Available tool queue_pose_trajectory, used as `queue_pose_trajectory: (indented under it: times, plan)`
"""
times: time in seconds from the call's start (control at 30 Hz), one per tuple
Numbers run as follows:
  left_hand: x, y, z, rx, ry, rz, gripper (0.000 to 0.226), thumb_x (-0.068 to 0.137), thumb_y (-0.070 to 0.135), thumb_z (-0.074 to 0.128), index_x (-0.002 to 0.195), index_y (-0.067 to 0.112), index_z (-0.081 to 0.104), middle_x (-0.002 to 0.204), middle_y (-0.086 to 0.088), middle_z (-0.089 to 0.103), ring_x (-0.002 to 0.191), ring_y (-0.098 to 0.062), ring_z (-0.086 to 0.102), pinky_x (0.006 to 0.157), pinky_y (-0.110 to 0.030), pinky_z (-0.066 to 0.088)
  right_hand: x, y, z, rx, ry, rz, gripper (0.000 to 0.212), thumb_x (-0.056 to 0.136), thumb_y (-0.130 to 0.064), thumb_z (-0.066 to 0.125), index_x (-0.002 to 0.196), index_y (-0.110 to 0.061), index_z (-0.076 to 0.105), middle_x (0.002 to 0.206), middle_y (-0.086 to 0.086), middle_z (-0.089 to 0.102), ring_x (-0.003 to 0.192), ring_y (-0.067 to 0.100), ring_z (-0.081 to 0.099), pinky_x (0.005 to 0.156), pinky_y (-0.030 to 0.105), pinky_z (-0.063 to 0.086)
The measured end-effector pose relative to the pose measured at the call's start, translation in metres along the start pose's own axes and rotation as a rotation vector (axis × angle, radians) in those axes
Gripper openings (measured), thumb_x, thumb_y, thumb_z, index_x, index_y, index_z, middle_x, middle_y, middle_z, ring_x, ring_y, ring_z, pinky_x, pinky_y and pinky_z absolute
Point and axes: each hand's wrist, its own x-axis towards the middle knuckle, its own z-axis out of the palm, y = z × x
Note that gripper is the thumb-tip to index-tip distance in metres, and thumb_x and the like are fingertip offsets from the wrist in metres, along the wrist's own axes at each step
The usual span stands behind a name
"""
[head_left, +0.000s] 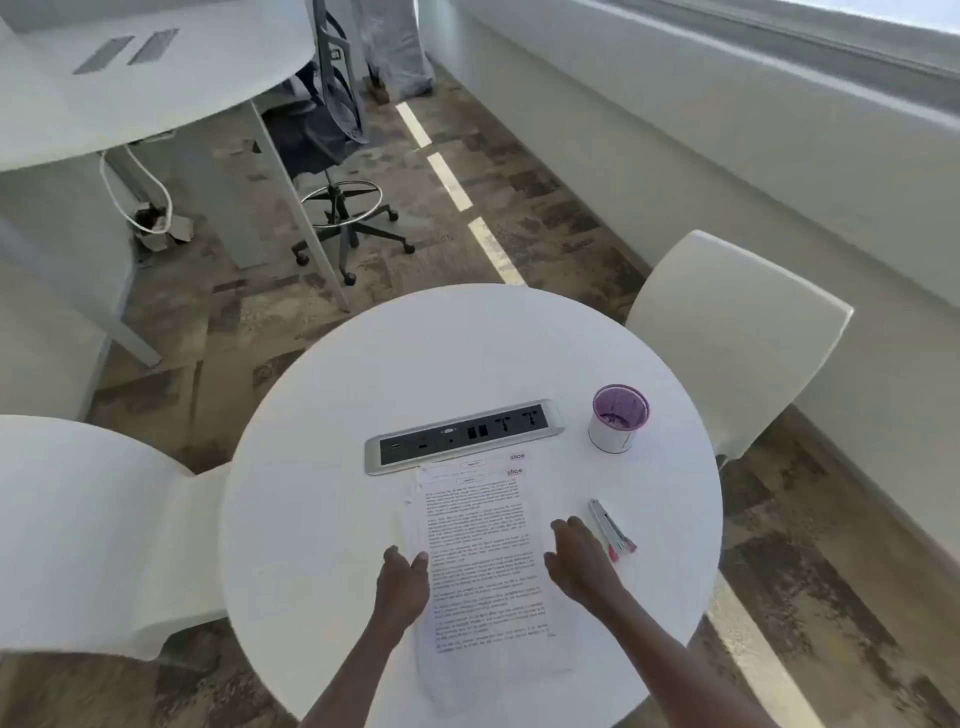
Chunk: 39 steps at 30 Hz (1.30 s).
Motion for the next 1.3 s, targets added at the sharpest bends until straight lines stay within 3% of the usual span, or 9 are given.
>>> queue_pose_trajectory:
  times: [0.1, 0.2, 0.4, 0.5, 0.6, 0.8, 1.03, 1.13, 1.3]
  plan:
    - [-0.001, -0.002, 0.008, -0.086, 0.021, -0.103, 0.066, 0.105, 0.028, 0.044, 0.156, -0.001, 0.012, 0.161, -0.023, 0.028, 0.148, -0.038, 0.032, 0.117, -0.043, 0.029, 0.0, 0.005, 0.01, 0.042, -0.094, 0.079, 0.012, 0.09, -0.013, 0.054, 0.092, -0.01, 0.043, 0.114, 0.015, 0.053, 0.109, 0.034, 0.057, 0.086, 0.036, 0.045]
    - [-0.001, -0.002, 0.014, -0.148, 0.047, -0.163, 0.065, 0.105, 0.025, 0.045, 0.155, -0.003, 0.015, 0.162, -0.023, 0.028, 0.148, -0.038, 0.031, 0.117, -0.044, 0.029, 0.0, 0.011, 0.019, 0.059, -0.154, 0.129, 0.027, 0.091, -0.022, 0.058, 0.109, -0.003, 0.052, 0.121, 0.016, 0.05, 0.115, 0.035, 0.052, 0.093, 0.035, 0.045]
    - [0.008, -0.007, 0.021, -0.255, 0.069, -0.201, 0.062, 0.1, 0.023, 0.056, 0.151, -0.004, 0.031, 0.156, -0.021, 0.04, 0.142, -0.037, 0.041, 0.114, -0.043, 0.034, 0.002, 0.014, 0.03, 0.13, -0.154, 0.17, 0.036, 0.094, -0.031, 0.058, 0.117, -0.004, 0.053, 0.125, 0.017, 0.05, 0.12, 0.036, 0.048, 0.1, 0.036, 0.042]
    - [0.014, -0.011, 0.022, -0.338, 0.002, -0.153, 0.043, 0.096, 0.018, 0.064, 0.133, -0.001, 0.058, 0.133, -0.02, 0.065, 0.114, -0.036, 0.064, 0.103, -0.047, 0.05, 0.003, 0.011, 0.031, 0.168, -0.146, 0.194, 0.037, 0.096, -0.034, 0.056, 0.117, -0.004, 0.054, 0.124, 0.017, 0.052, 0.119, 0.036, 0.049, 0.1, 0.037, 0.043]
    - [0.014, -0.012, 0.021, -0.331, 0.029, -0.092, 0.027, 0.094, 0.018, 0.067, 0.116, 0.002, 0.068, 0.111, -0.015, 0.074, 0.094, -0.029, 0.069, 0.081, -0.038, 0.056, 0.004, 0.012, 0.034, 0.202, -0.131, 0.218, 0.039, 0.095, -0.033, 0.057, 0.119, -0.004, 0.054, 0.124, 0.018, 0.053, 0.119, 0.036, 0.05, 0.098, 0.037, 0.044]
    - [0.016, -0.004, 0.021, -0.298, 0.068, -0.02, 0.031, 0.094, 0.011, 0.065, 0.124, 0.001, 0.063, 0.117, -0.014, 0.071, 0.104, -0.034, 0.068, 0.092, -0.043, 0.055, 0.009, 0.016, 0.037, 0.285, -0.091, 0.265, 0.053, 0.093, -0.032, 0.061, 0.137, -0.004, 0.05, 0.13, 0.018, 0.053, 0.124, 0.033, 0.053, 0.102, 0.041, 0.046]
    - [0.005, 0.001, 0.01, -0.323, 0.014, 0.124, 0.025, 0.1, 0.019, 0.058, 0.123, 0.013, 0.066, 0.113, 0.0, 0.072, 0.104, -0.026, 0.068, 0.084, -0.031, 0.053, 0.018, 0.015, 0.036, 0.357, -0.02, 0.297, 0.069, 0.087, -0.044, 0.071, 0.138, -0.004, 0.05, 0.132, 0.018, 0.053, 0.123, 0.031, 0.055, 0.101, 0.039, 0.047]
    - [-0.001, 0.006, -0.007, -0.341, -0.043, 0.241, 0.02, 0.1, 0.024, 0.059, 0.118, 0.023, 0.067, 0.108, 0.014, 0.072, 0.105, -0.014, 0.069, 0.077, -0.02, 0.05, 0.021, 0.01, 0.027, 0.515, 0.045, 0.306, 0.086, 0.078, -0.051, 0.078, 0.143, -0.004, 0.046, 0.132, 0.015, 0.055, 0.12, 0.027, 0.056, 0.099, 0.036, 0.047]
    - [-0.001, 0.026, -0.04, -0.5, -0.302, 0.349, 0.025, 0.097, 0.018, 0.063, 0.121, 0.023, 0.069, 0.119, 0.004, 0.075, 0.112, -0.015, 0.07, 0.096, -0.033, 0.054, 0.031, 0.0, -0.005, 1.098, -0.134, 0.221, 0.087, 0.07, -0.036, 0.085, 0.141, -0.004, 0.045, 0.126, 0.011, 0.068, 0.117, 0.026, 0.062, 0.101, 0.04, 0.045]
